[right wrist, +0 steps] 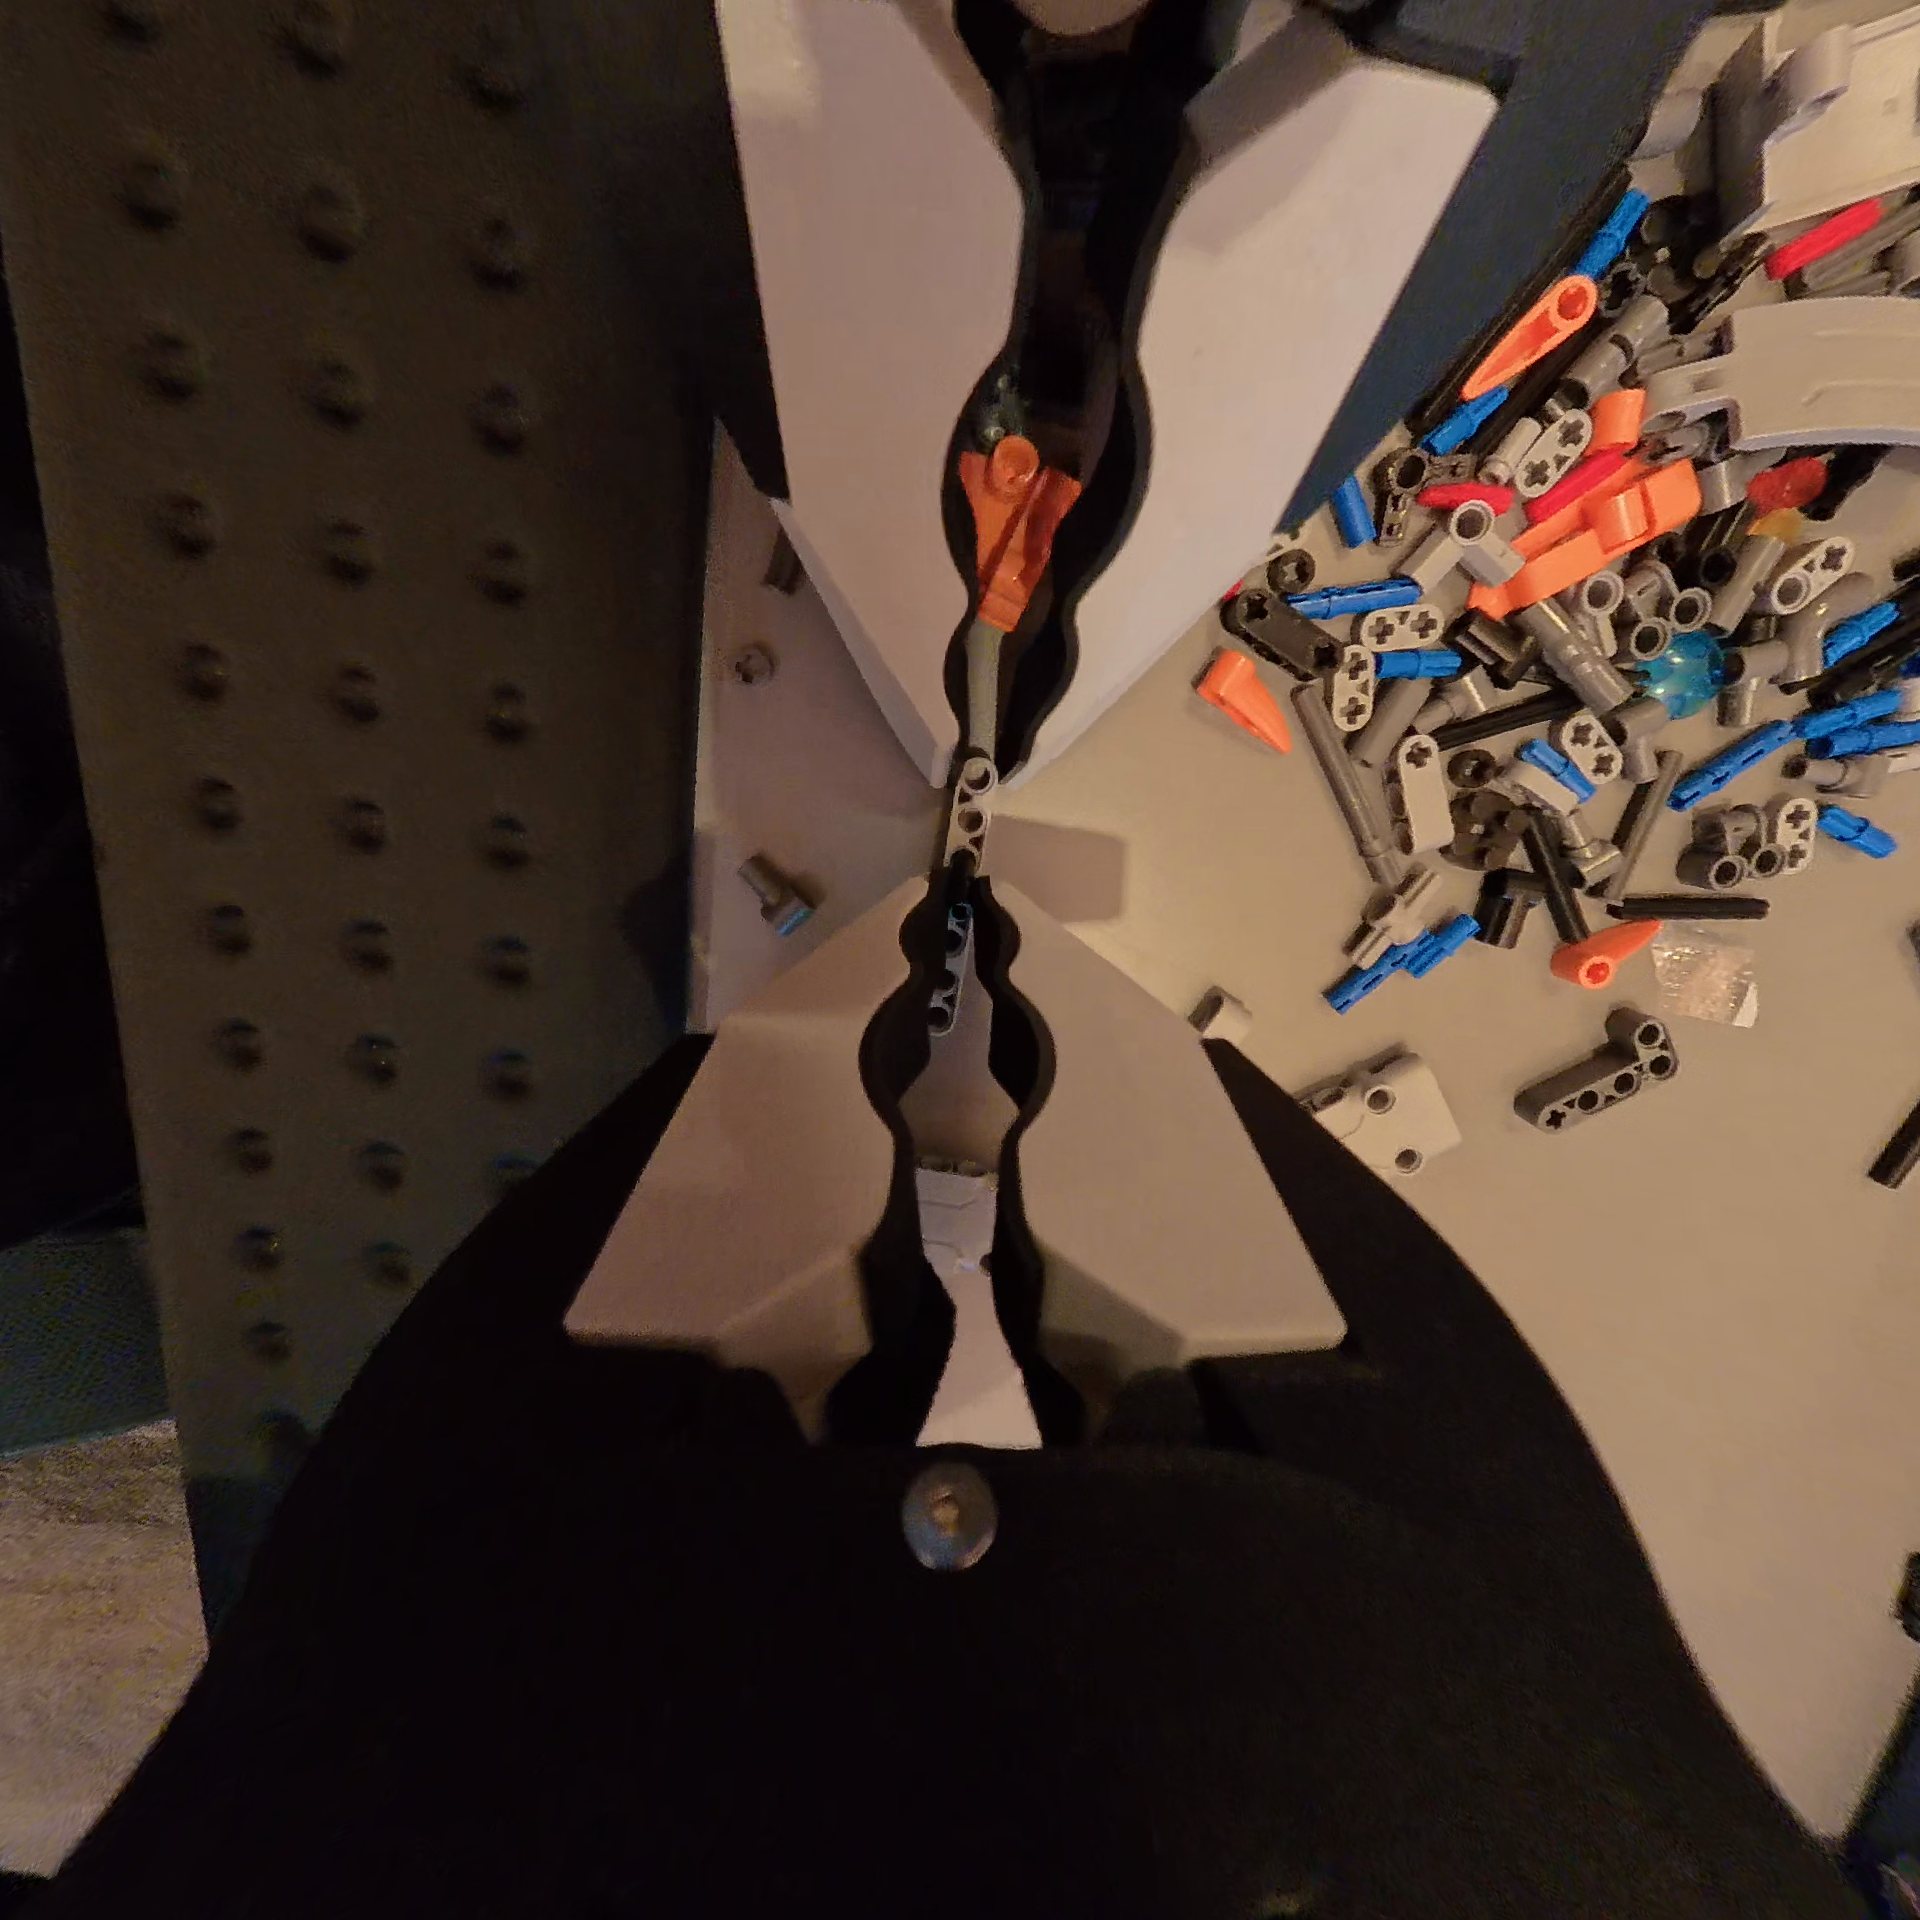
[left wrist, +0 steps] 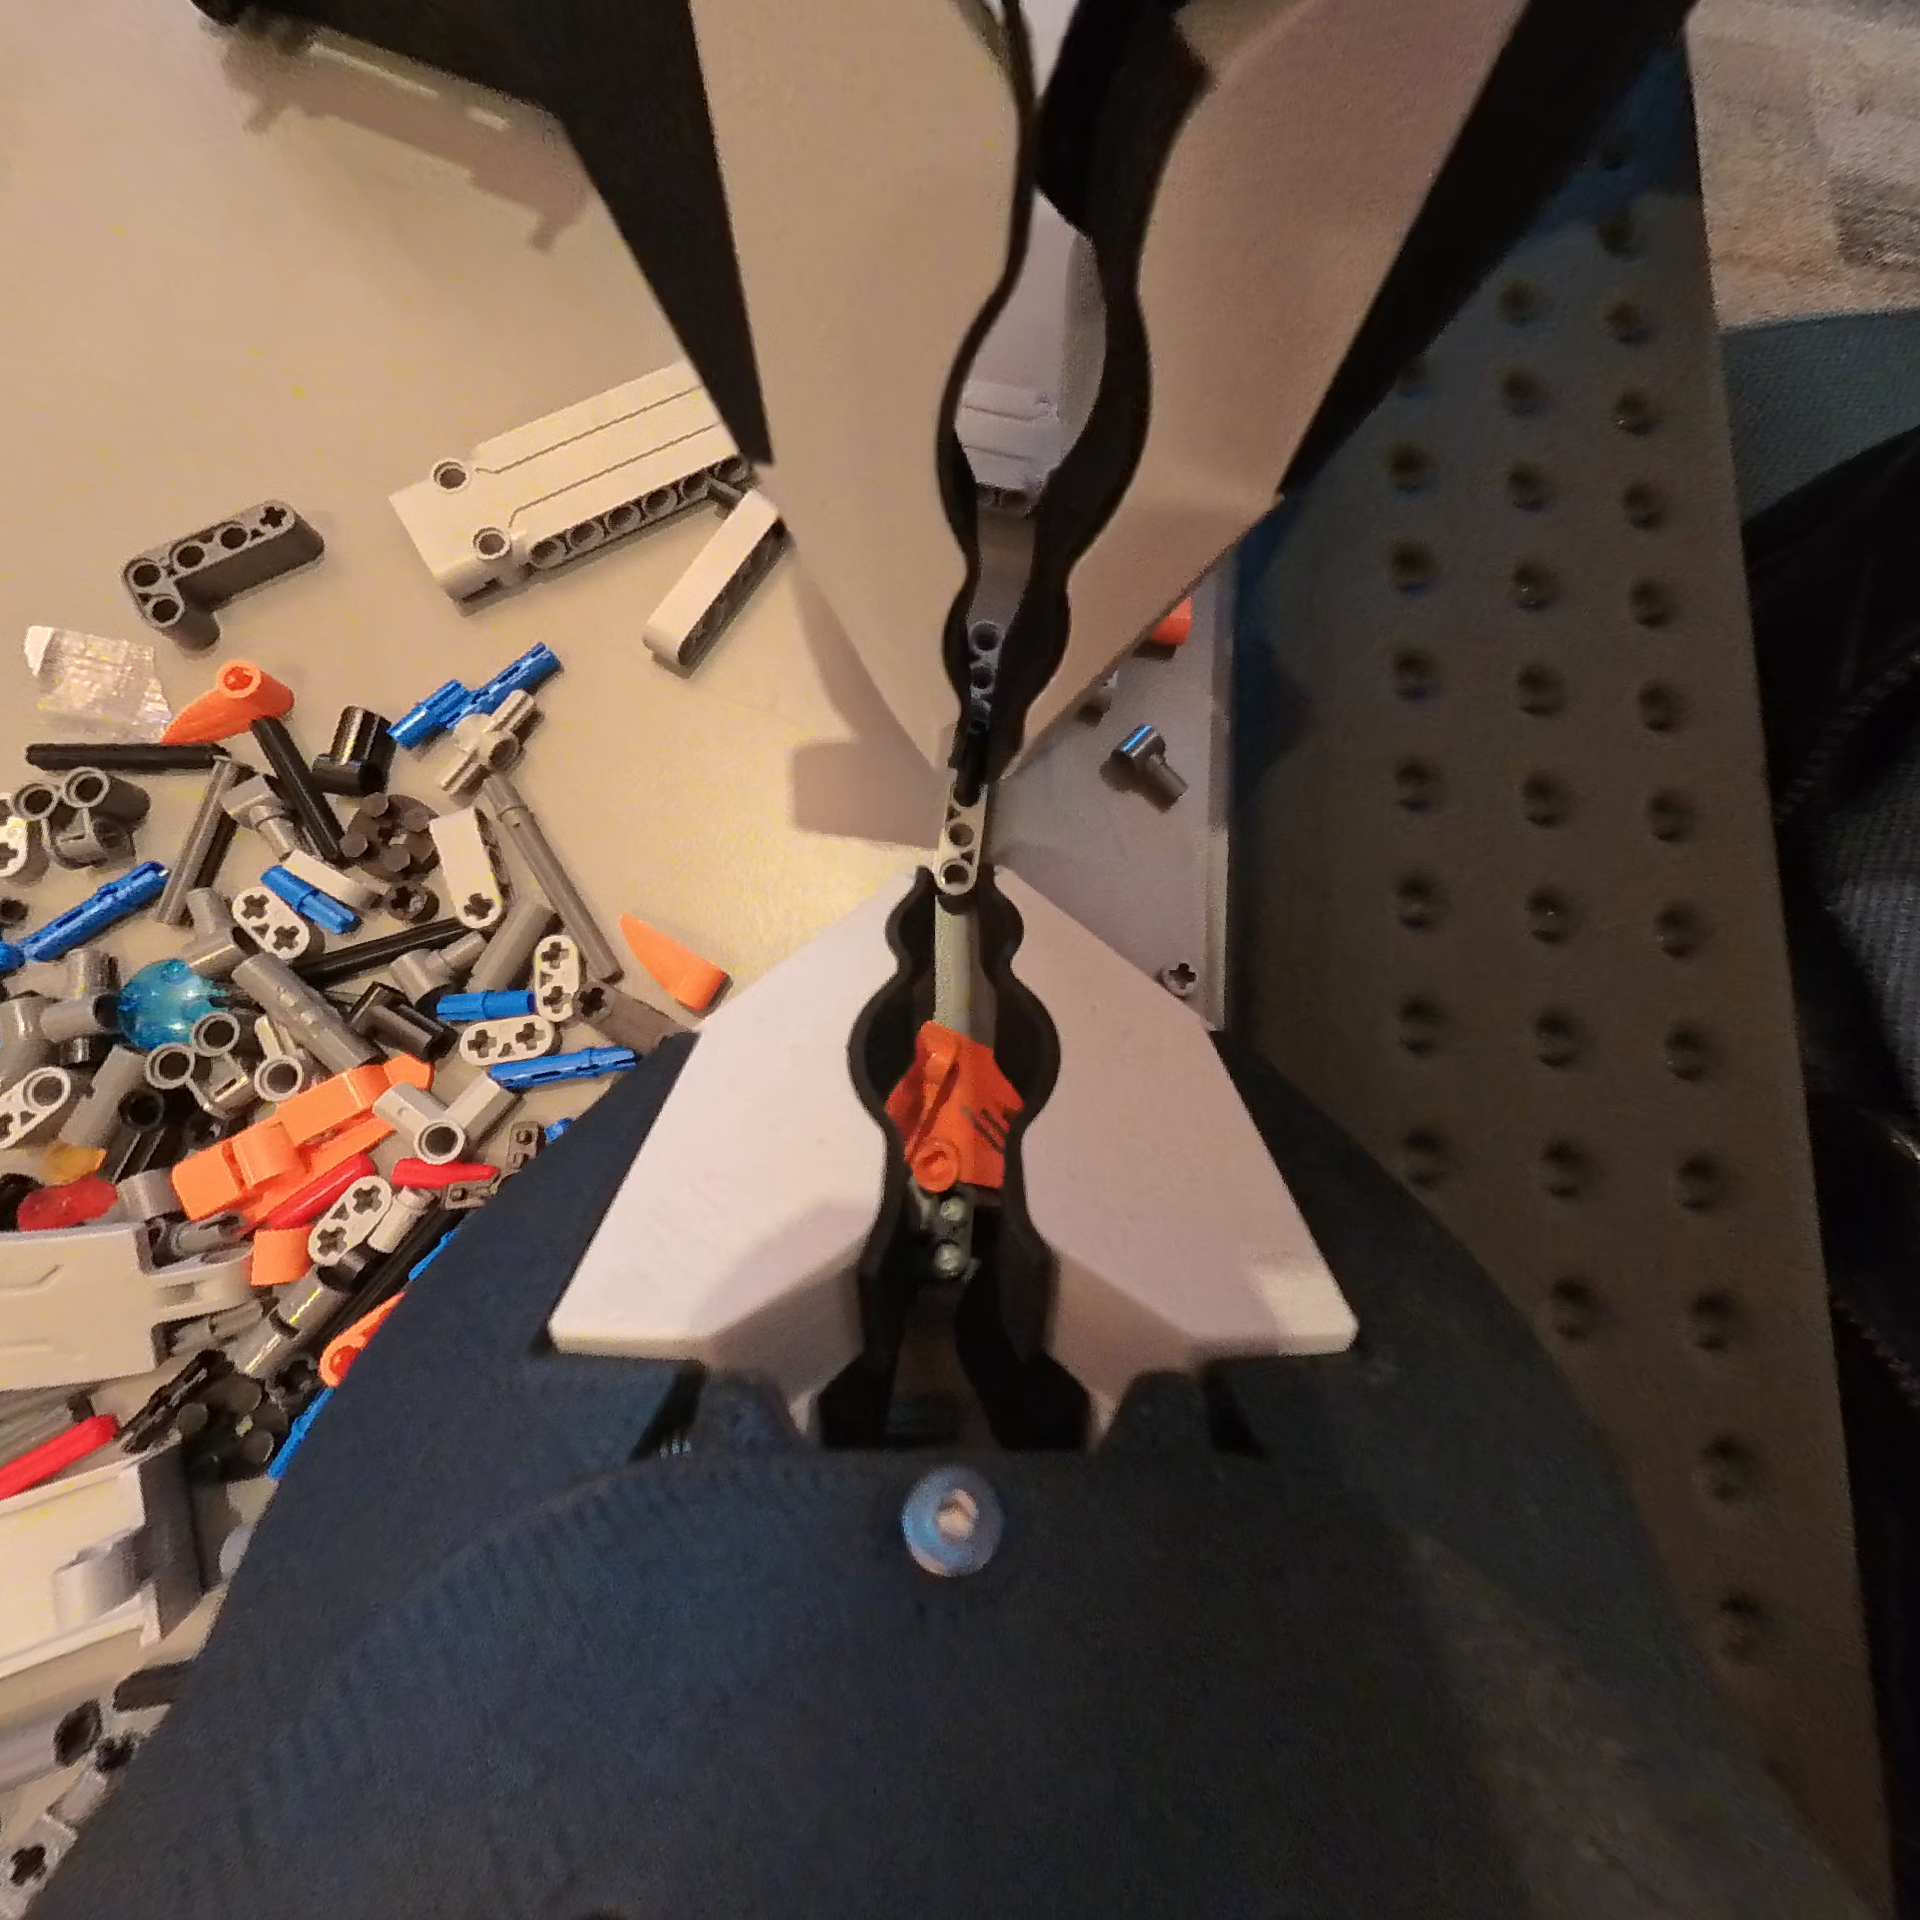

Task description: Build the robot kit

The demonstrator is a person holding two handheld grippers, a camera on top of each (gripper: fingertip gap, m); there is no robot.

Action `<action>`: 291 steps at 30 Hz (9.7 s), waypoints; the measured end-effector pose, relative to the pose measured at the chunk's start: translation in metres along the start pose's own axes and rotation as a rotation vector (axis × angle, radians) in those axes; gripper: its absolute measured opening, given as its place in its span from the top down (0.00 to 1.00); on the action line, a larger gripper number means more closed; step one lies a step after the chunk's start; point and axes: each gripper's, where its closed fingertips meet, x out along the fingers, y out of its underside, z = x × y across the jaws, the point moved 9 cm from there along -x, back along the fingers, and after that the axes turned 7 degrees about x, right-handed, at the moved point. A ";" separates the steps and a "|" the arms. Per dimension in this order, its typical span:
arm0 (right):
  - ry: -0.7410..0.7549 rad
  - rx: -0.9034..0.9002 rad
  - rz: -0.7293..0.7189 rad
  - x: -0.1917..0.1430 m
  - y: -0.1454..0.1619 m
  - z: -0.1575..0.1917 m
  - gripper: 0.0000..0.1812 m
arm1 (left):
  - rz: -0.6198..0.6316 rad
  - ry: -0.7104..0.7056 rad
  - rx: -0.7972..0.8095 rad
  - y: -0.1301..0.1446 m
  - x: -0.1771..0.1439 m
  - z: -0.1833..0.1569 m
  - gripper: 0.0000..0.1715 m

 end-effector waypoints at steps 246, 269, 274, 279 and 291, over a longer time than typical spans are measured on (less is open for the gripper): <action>0.090 0.105 -0.202 -0.010 0.022 0.007 0.99 | 0.055 -0.105 0.107 -0.009 0.006 -0.009 0.96; 0.104 0.019 -0.104 -0.007 0.014 0.009 0.99 | 0.041 -0.095 0.097 -0.008 0.006 -0.008 0.97; 0.104 0.007 -0.099 -0.007 0.014 0.009 0.99 | 0.035 -0.088 0.087 -0.008 0.006 -0.008 0.97; 0.091 0.012 -0.116 -0.007 0.016 0.008 0.99 | 0.032 -0.085 0.082 -0.007 0.006 -0.008 0.97; 0.094 -0.006 -0.100 -0.002 0.020 0.008 0.99 | 0.024 -0.073 0.065 -0.005 0.005 -0.007 0.97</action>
